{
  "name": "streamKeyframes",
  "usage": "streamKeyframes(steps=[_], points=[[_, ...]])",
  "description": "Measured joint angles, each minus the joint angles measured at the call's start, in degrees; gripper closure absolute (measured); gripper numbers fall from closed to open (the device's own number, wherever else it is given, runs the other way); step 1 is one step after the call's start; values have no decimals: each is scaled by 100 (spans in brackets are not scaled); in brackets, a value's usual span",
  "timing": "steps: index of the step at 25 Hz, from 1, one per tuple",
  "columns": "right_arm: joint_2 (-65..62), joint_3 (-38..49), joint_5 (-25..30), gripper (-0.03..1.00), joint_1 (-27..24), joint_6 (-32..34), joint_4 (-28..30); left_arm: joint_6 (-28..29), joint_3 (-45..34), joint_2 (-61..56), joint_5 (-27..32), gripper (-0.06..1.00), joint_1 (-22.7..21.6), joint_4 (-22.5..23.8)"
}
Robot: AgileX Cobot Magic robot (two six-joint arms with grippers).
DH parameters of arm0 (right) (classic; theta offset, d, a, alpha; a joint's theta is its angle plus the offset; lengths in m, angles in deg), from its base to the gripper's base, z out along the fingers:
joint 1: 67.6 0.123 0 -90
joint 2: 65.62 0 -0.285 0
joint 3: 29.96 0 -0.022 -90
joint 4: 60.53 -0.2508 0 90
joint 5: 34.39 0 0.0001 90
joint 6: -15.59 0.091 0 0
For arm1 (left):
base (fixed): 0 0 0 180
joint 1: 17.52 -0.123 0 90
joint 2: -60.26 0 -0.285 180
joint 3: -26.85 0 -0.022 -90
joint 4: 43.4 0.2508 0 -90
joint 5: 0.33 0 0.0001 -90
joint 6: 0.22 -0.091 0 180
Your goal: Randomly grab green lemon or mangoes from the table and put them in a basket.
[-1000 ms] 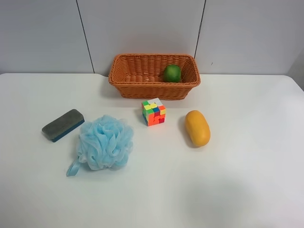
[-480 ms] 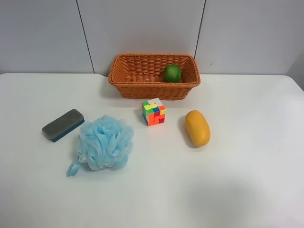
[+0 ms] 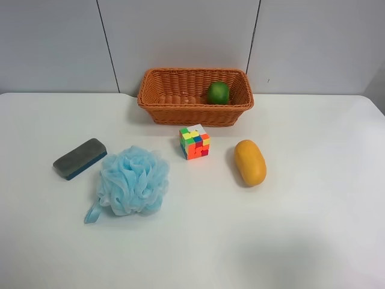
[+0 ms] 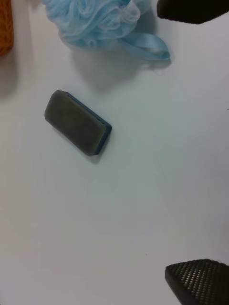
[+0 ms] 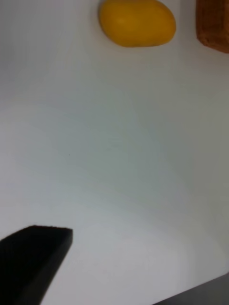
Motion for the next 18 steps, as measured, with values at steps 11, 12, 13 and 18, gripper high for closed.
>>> streamKeyframes(steps=[11,12,13,18], points=[[0,0,-7,-3,0,0,0,0,0,0,0,-5,0,0],[0,0,-7,-3,0,0,0,0,0,0,0,-5,0,0],[0,0,-7,-3,0,0,0,0,0,0,0,-5,0,0],[0,0,-7,-3,0,0,0,0,0,0,0,-5,0,0]])
